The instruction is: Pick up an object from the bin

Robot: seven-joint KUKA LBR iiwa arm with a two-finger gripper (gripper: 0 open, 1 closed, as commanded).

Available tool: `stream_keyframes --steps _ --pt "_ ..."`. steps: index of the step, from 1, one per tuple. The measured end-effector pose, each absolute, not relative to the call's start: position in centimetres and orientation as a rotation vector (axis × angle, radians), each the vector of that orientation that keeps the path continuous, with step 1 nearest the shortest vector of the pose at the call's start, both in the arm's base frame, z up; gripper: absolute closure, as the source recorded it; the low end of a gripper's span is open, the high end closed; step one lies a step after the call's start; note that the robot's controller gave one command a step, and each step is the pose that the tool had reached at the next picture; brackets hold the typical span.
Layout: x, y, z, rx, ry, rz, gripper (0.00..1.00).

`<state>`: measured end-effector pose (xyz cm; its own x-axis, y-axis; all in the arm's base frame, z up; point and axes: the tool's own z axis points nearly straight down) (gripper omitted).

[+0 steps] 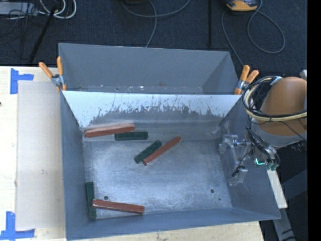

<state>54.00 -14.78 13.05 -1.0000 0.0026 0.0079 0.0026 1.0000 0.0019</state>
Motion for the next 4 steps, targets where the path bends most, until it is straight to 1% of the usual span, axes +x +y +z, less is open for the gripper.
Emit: stream_keyframes --steps 1,2,3,4 --pt "61.0 -4.7 7.0 0.527 -3.101 -0.001 0.0" --pt "61.1 5.2 10.1 0.691 -3.07 -0.007 0.0" --pt "62.2 5.4 11.8 0.976 -2.989 0.0 0.0" --pt "61.6 5.4 6.8 1.251 -2.878 -0.004 0.0"
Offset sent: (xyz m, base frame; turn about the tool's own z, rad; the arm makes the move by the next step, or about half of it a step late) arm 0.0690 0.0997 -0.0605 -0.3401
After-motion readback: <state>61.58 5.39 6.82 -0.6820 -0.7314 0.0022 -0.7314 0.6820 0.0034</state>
